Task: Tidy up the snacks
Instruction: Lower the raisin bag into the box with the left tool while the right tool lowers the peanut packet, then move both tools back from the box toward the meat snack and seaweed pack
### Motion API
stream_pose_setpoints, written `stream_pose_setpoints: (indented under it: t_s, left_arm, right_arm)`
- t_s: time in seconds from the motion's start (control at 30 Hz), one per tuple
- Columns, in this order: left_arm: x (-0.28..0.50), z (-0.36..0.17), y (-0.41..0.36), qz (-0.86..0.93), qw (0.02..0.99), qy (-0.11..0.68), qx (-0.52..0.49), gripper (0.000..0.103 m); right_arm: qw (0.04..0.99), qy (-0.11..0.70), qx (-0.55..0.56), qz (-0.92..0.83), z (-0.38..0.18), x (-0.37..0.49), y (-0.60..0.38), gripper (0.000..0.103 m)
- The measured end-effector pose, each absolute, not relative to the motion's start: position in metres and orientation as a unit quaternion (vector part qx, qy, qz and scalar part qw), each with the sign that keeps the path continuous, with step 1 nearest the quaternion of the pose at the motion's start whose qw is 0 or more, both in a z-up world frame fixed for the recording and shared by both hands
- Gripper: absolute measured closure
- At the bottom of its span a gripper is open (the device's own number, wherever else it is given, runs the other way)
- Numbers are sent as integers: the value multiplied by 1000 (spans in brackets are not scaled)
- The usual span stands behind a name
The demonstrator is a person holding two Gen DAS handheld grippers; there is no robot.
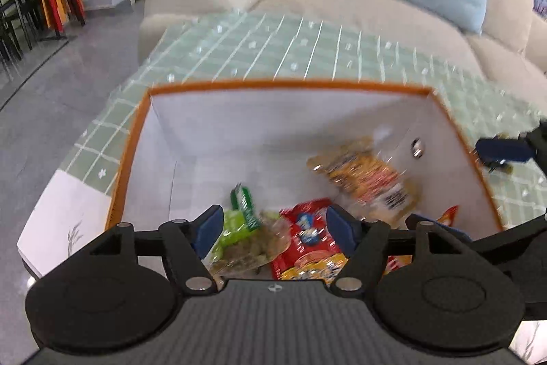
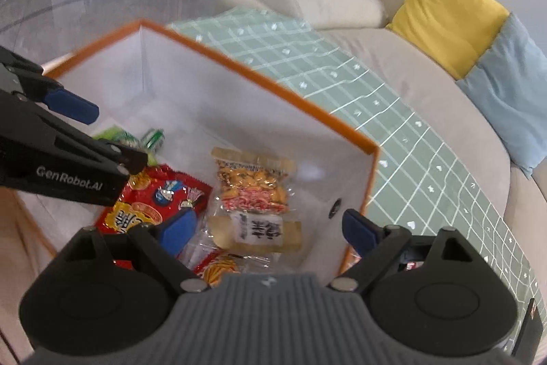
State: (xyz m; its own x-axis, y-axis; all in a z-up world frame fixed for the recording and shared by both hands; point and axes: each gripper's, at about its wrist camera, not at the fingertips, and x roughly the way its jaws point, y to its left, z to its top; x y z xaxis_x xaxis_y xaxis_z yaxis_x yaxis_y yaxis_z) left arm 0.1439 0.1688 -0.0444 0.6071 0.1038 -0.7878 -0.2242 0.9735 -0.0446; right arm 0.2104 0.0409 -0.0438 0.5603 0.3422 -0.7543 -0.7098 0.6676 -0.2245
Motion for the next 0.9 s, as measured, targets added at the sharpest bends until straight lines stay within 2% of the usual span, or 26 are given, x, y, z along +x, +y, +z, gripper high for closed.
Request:
stream_pose_setpoints:
  t_s: [0.27, 0.6, 0.63, 0.67, 0.8, 0.9]
  left_arm:
    - [130, -13, 134, 59, 927, 366, -57, 21]
    - [129, -2, 57, -23, 942, 336, 12, 21]
    - [130, -3, 49, -31, 942, 334, 19, 21]
    - [130, -5, 41, -36, 942, 333, 24, 21]
    - [133, -12, 11, -51, 942, 328, 56, 21]
    - [135, -17, -7, -60, 940, 327, 81, 25]
  right_arm:
    - [879, 321, -205, 288, -24, 194, -20, 13]
    - [907, 311, -152, 238, -20, 177, -111, 13]
    - [909, 312, -148, 233, -21, 176, -120, 12]
    - [911, 313, -143, 228, -23, 175, -128, 5]
    - [918, 317, -117, 207, -32, 175, -162, 4]
    - [920, 329, -100, 186, -43, 182, -181, 4]
